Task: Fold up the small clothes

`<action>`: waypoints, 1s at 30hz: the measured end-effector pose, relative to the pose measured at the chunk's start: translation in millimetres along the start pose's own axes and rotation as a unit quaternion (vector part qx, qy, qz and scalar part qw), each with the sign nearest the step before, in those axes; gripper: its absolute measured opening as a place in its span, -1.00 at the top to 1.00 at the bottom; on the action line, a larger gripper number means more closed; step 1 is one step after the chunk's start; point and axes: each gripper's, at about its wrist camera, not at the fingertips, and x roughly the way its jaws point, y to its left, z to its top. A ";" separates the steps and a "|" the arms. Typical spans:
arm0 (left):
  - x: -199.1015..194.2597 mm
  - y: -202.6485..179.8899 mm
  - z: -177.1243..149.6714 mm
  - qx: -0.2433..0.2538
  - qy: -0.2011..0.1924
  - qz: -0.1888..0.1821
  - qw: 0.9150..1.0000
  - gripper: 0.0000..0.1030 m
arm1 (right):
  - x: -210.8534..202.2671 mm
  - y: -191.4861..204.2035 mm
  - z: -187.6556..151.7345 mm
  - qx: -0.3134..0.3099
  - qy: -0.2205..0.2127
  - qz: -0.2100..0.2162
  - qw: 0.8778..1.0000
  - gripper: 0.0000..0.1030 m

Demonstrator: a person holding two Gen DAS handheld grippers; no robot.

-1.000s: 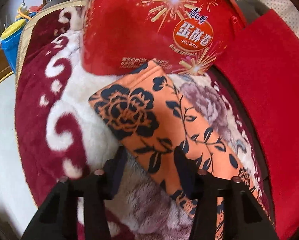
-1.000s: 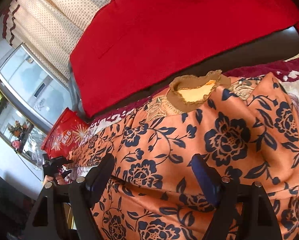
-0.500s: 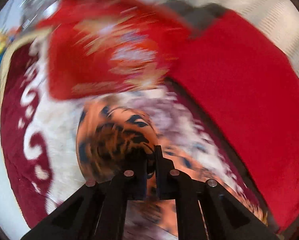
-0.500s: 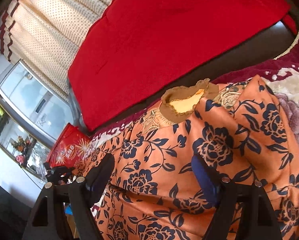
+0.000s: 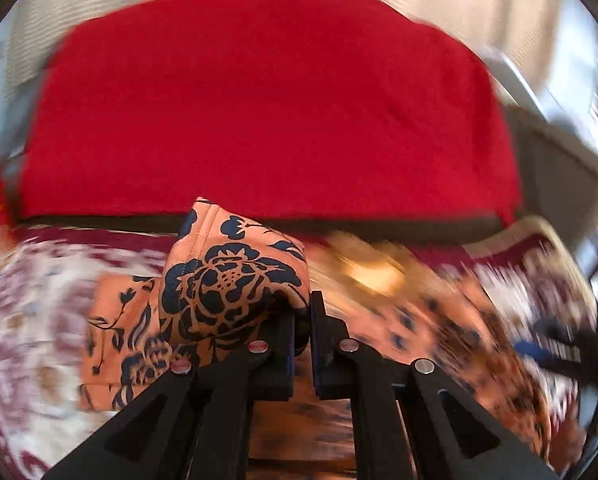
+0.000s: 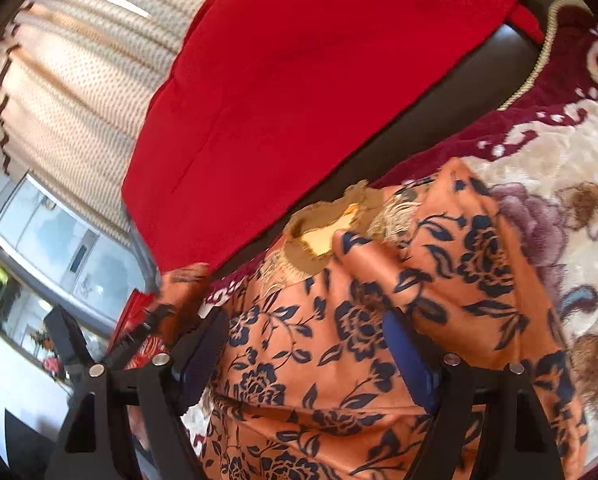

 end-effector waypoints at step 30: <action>-21.6 151.7 -14.7 -0.166 0.018 0.135 0.977 -0.47 | 94.8 -6.4 -10.1 0.051 0.075 -0.014 0.996 -0.32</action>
